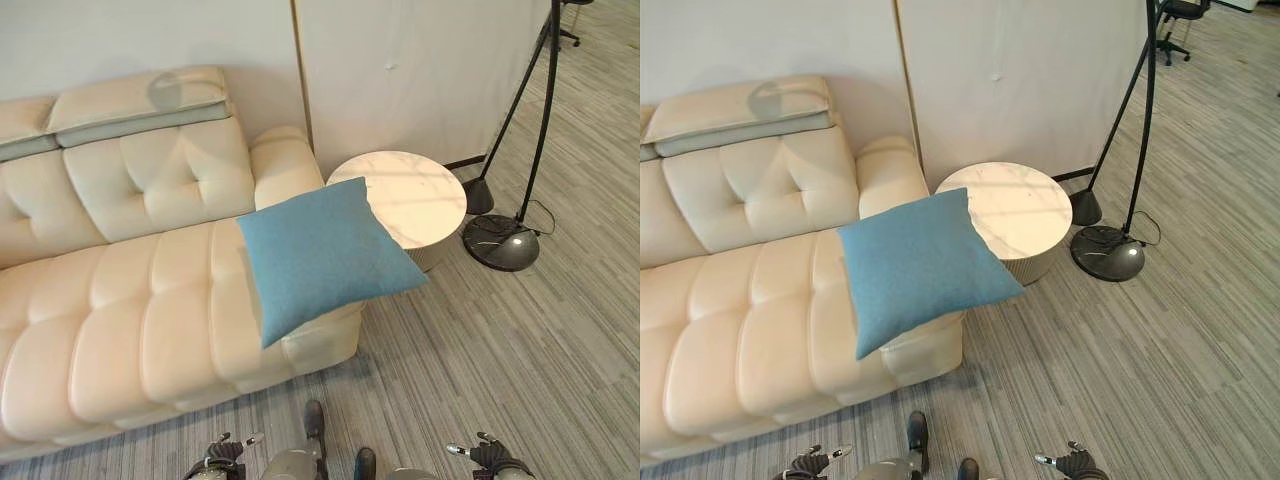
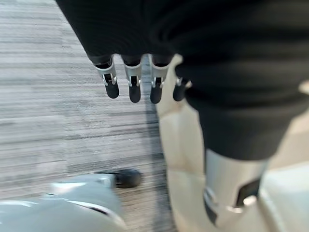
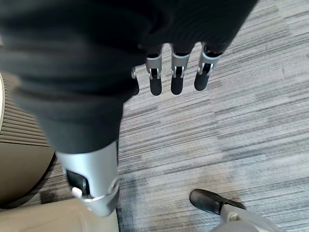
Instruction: Pick up all the scattered cushions and arrange them neatly on the sofa.
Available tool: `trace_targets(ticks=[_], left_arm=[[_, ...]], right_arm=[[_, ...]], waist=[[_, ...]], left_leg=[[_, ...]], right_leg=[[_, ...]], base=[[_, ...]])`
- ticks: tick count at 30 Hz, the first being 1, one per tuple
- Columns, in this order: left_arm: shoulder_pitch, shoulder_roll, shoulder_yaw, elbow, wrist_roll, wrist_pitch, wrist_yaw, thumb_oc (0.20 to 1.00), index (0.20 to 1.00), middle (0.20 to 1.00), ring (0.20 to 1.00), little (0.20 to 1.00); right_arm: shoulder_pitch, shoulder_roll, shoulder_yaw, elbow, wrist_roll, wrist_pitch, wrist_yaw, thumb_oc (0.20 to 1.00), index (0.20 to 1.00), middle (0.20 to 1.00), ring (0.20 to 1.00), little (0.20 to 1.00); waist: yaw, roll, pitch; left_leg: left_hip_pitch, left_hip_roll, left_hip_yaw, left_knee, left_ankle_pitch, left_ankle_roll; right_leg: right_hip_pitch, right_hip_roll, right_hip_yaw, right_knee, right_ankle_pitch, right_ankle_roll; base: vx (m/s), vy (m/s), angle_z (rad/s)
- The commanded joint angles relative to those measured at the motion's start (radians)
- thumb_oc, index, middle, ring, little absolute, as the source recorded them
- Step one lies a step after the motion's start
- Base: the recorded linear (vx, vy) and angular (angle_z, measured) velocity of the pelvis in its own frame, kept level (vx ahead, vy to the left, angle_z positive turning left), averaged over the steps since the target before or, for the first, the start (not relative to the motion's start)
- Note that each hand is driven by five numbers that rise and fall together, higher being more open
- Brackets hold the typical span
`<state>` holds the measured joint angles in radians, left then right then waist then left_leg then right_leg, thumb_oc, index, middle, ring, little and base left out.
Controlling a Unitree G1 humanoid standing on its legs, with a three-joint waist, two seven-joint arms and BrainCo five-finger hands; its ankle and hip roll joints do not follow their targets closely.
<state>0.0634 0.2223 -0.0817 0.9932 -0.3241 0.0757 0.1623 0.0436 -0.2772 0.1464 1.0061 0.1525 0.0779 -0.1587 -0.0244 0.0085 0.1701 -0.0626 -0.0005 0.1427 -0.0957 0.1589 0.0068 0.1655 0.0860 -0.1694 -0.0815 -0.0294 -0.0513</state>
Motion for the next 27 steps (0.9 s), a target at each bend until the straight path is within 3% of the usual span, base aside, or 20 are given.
trace_targets(ticks=[1, 3, 4, 7, 9, 10, 11, 14, 15, 16, 19, 22, 27], left_arm=[[-0.002, 0.032, -0.009, -0.007, 0.037, -0.011, 0.008, 1.000, 1.000, 1.000, 1.000, 1.000], [-0.006, 0.033, -0.005, -0.012, 0.030, -0.010, 0.012, 1.000, 1.000, 1.000, 1.000, 1.000], [-0.015, 0.041, -0.004, -0.016, 0.025, -0.012, 0.016, 1.000, 1.000, 1.000, 1.000, 1.000], [-0.026, 0.045, -0.014, -0.020, 0.028, -0.013, 0.018, 1.000, 1.000, 1.000, 1.000, 1.000], [-0.036, 0.048, -0.018, -0.017, 0.032, -0.016, 0.018, 1.000, 1.000, 1.000, 1.000, 1.000], [-0.049, 0.051, -0.025, -0.014, 0.038, -0.017, 0.014, 1.000, 1.000, 1.000, 1.000, 1.000], [-0.049, 0.051, -0.025, -0.014, 0.038, -0.017, 0.014, 1.000, 1.000, 1.000, 1.000, 1.000], [-0.063, 0.054, -0.030, -0.007, 0.043, -0.017, 0.010, 1.000, 1.000, 1.000, 1.000, 1.000], [-0.063, 0.054, -0.030, -0.007, 0.043, -0.017, 0.010, 1.000, 1.000, 1.000, 1.000, 1.000], [-0.070, 0.056, -0.032, -0.011, 0.040, -0.019, 0.007, 1.000, 1.000, 1.000, 1.000, 1.000], [-0.069, 0.054, -0.038, -0.004, 0.043, -0.022, 0.005, 1.000, 1.000, 1.000, 1.000, 1.000], [-0.079, 0.044, -0.034, 0.013, 0.032, -0.022, 0.003, 1.000, 1.000, 1.000, 1.000, 1.000], [-0.085, 0.053, 0.035, 0.040, -0.084, -0.023, 0.007, 1.000, 1.000, 1.000, 1.000, 1.000]], right_arm=[[-0.022, -0.014, 0.021, -0.057, -0.027, -0.001, 0.008, 1.000, 1.000, 1.000, 1.000, 1.000], [-0.032, -0.011, 0.024, -0.063, -0.033, -0.001, 0.012, 1.000, 1.000, 1.000, 1.000, 1.000], [-0.041, -0.010, 0.026, -0.081, -0.037, -0.001, 0.017, 1.000, 1.000, 1.000, 1.000, 1.000], [-0.040, -0.005, 0.024, -0.092, -0.034, -0.001, 0.015, 1.000, 1.000, 1.000, 1.000, 1.000], [-0.042, 0.000, 0.020, -0.089, -0.028, 0.002, 0.015, 1.000, 1.000, 1.000, 1.000, 1.000], [-0.049, 0.003, 0.017, -0.078, -0.025, 0.005, 0.012, 1.000, 1.000, 1.000, 1.000, 1.000], [-0.049, 0.003, 0.017, -0.078, -0.025, 0.005, 0.012, 1.000, 1.000, 1.000, 1.000, 1.000], [-0.047, 0.009, 0.011, -0.069, -0.017, 0.008, 0.008, 1.000, 1.000, 1.000, 1.000, 1.000], [-0.047, 0.009, 0.011, -0.069, -0.017, 0.008, 0.008, 1.000, 1.000, 1.000, 1.000, 1.000], [-0.042, 0.013, 0.005, -0.056, -0.018, 0.012, 0.005, 1.000, 1.000, 1.000, 1.000, 1.000], [-0.029, 0.015, 0.001, -0.030, -0.022, 0.016, 0.001, 1.000, 1.000, 1.000, 1.000, 1.000], [-0.036, 0.011, -0.001, 0.039, -0.035, 0.023, -0.009, 1.000, 1.000, 1.000, 1.000, 1.000], [-0.051, -0.103, -0.063, 0.062, -0.023, 0.035, -0.023, 1.000, 1.000, 1.000, 1.000, 1.000]], waist=[[0.007, -0.051, -0.022], [0.014, -0.049, -0.014], [0.012, -0.046, 0.005], [0.002, -0.043, 0.020], [0.001, -0.030, 0.024], [0.000, -0.018, 0.025], [-0.001, -0.017, 0.027], [-0.013, -0.020, 0.032], [-0.013, -0.019, 0.033], [-0.022, -0.029, 0.032], [-0.031, -0.038, 0.023], [-0.027, -0.052, -0.004], [-0.024, -0.057, -0.031]], left_leg=[[0.021, -0.043, 0.008, 0.008, -0.087, -0.018], [0.040, -0.044, 0.019, 0.008, -0.110, -0.001], [0.059, -0.052, 0.024, 0.008, -0.123, 0.017], [0.077, -0.054, 0.018, 0.008, -0.136, 0.021], [0.087, -0.044, 0.014, 0.008, -0.147, 0.017], [0.095, -0.031, 0.013, 0.008, -0.153, 0.013], [0.097, -0.030, 0.012, 0.008, -0.153, 0.012], [0.115, -0.024, 0.005, 0.008, -0.160, 0.007], [0.115, -0.024, 0.005, 0.008, -0.160, 0.007], [0.122, -0.017, -0.001, 0.008, -0.162, -0.001], [0.132, -0.017, -0.014, 0.008, -0.163, -0.004], [0.133, -0.009, -0.021, 0.008, -0.170, -0.017], [0.132, 0.022, -0.052, 0.008, -0.163, -0.046]], right_leg=[[-0.010, -0.087, 0.046, 0.135, -0.140, 0.111], [-0.077, -0.107, 0.041, 0.280, -0.136, 0.137], [-0.166, -0.134, 0.044, 0.454, -0.104, 0.164], [-0.225, -0.146, 0.060, 0.530, -0.088, 0.163], [-0.241, -0.151, 0.063, 0.460, -0.092, 0.148], [-0.245, -0.163, 0.068, 0.363, -0.063, 0.143], [-0.242, -0.162, 0.068, 0.360, -0.062, 0.143], [-0.263, -0.156, 0.168, 0.179, 0.028, 0.165], [-0.263, -0.156, 0.168, 0.178, 0.028, 0.165], [-0.285, -0.155, 0.224, 0.103, 0.073, 0.180], [-0.265, -0.158, 0.223, 0.089, 0.071, 0.183], [-0.209, -0.159, 0.196, 0.000, 0.091, 0.178], [-0.157, -0.146, 0.136, -0.006, 0.043, 0.165]], base=[[0.22, 0.165, -0.10], [0.18, 0.219, -0.09], [0.08, 0.198, -0.15], [0.04, 0.081, 0.00], [0.09, 0.021, 0.19], [0.08, -0.018, 0.11], [0.07, -0.038, 0.00], [0.05, -0.058, -0.07], [0.07, -0.136, -0.05], [0.06, -0.148, 0.02], [0.09, -0.147, 0.23], [0.13, -0.207, 0.41], [0.15, -0.266, 0.32]])
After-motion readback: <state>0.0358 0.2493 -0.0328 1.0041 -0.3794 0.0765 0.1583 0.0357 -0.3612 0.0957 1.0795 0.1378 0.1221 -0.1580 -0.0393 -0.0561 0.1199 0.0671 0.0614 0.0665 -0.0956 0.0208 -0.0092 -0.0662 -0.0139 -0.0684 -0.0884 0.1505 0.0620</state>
